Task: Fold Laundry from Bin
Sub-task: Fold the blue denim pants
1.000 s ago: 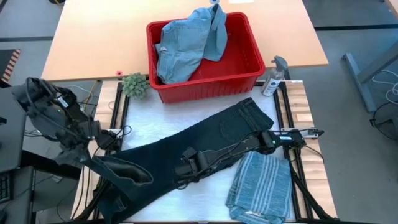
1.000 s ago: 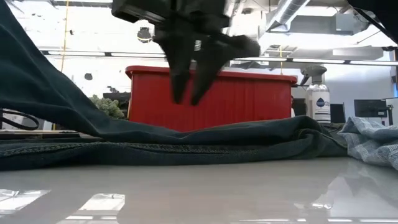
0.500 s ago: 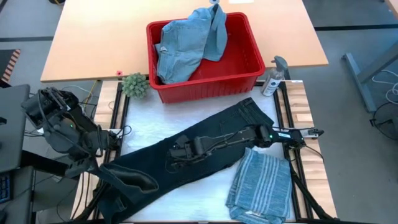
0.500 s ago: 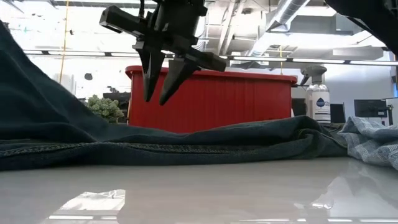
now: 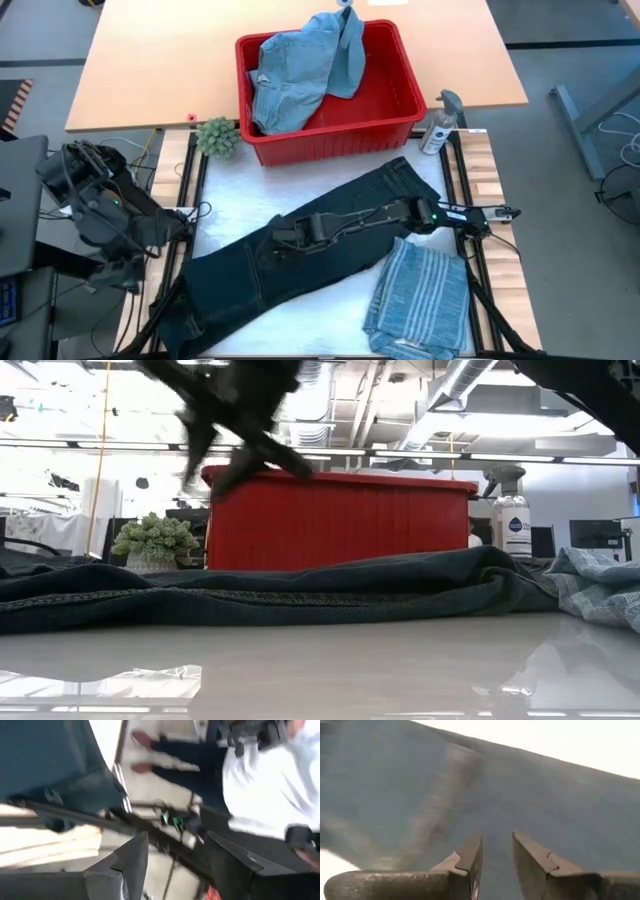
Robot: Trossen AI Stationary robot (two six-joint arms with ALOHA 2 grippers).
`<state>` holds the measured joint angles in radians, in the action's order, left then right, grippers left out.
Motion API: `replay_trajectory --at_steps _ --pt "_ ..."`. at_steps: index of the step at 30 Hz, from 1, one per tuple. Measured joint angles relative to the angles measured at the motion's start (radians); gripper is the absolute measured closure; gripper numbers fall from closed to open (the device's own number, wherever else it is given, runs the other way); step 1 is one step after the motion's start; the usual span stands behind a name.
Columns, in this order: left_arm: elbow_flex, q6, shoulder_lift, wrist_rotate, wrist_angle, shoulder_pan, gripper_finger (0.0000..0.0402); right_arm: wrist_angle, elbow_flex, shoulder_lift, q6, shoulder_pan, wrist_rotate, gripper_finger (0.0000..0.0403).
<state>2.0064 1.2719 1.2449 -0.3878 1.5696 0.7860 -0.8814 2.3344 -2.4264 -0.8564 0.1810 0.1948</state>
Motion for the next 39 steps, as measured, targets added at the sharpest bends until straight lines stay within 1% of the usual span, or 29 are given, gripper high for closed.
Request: replay_trajectory --at_steps 2,3,6,8,9,11,13,15,17,19,24,27,31,32,34,36,39 --pt "0.000 0.024 -0.025 -0.011 0.000 0.000 0.0219 0.122 0.000 0.000 0.063 0.002 -0.051 0.0275" --pt "0.000 0.034 -0.041 0.007 0.001 0.000 0.0220 0.152 0.000 0.002 0.073 0.002 -0.067 0.0275" --pt "0.001 0.050 -0.075 0.125 0.002 0.000 0.0220 0.166 0.000 0.003 0.054 -0.003 -0.058 0.0275" --pt "0.001 0.029 -0.093 0.210 0.002 0.000 0.0220 0.197 0.000 -0.009 0.082 -0.005 -0.057 0.0275" --pt "0.001 0.015 -0.100 0.246 0.002 0.000 0.0221 0.246 0.001 -0.022 0.101 -0.004 -0.077 0.0274" --pt "0.001 -0.014 -0.114 0.310 0.001 0.000 0.0221 0.316 0.000 -0.042 0.113 0.000 -0.152 0.0273" --pt "0.001 -0.035 -0.132 0.363 0.001 0.000 0.0221 0.396 0.000 -0.078 0.074 0.006 -0.218 0.0270" --pt "0.001 -0.059 -0.142 0.398 0.002 0.000 0.0221 0.380 -0.003 -0.090 0.029 0.013 -0.239 0.0268" --pt "0.001 -0.077 -0.148 0.420 0.002 0.000 0.0221 0.410 0.000 -0.111 -0.008 0.016 -0.223 0.0266" --pt "0.001 -0.090 -0.149 0.432 0.002 0.000 0.0221 0.381 -0.001 -0.115 -0.015 0.017 -0.219 0.0264" --pt "0.001 -0.126 -0.144 0.454 0.001 0.000 0.0221 0.415 0.001 -0.131 -0.014 0.020 -0.230 0.0250" --pt "0.001 -0.162 -0.140 0.456 0.002 0.000 0.0221 0.423 -0.001 -0.144 -0.055 0.025 -0.274 0.0226" --pt "0.001 -0.199 -0.132 0.472 0.002 0.000 0.0221 0.465 -0.001 -0.171 -0.120 0.037 -0.285 0.0175" --pt "0.001 -0.206 -0.131 0.476 0.001 0.000 0.0221 0.486 -0.001 -0.181 -0.140 0.040 -0.282 0.0165" --pt "0.001 -0.217 -0.130 0.488 0.001 0.000 0.0221 0.455 -0.001 -0.183 -0.201 0.043 -0.242 0.0152" --pt "0.001 -0.226 -0.131 0.510 0.001 0.000 0.0221 0.431 0.000 -0.182 -0.242 0.038 -0.218 0.0149" --pt "0.001 -0.240 -0.128 0.528 0.002 0.000 0.0221 0.367 0.000 -0.181 -0.262 0.023 -0.197 0.0150"
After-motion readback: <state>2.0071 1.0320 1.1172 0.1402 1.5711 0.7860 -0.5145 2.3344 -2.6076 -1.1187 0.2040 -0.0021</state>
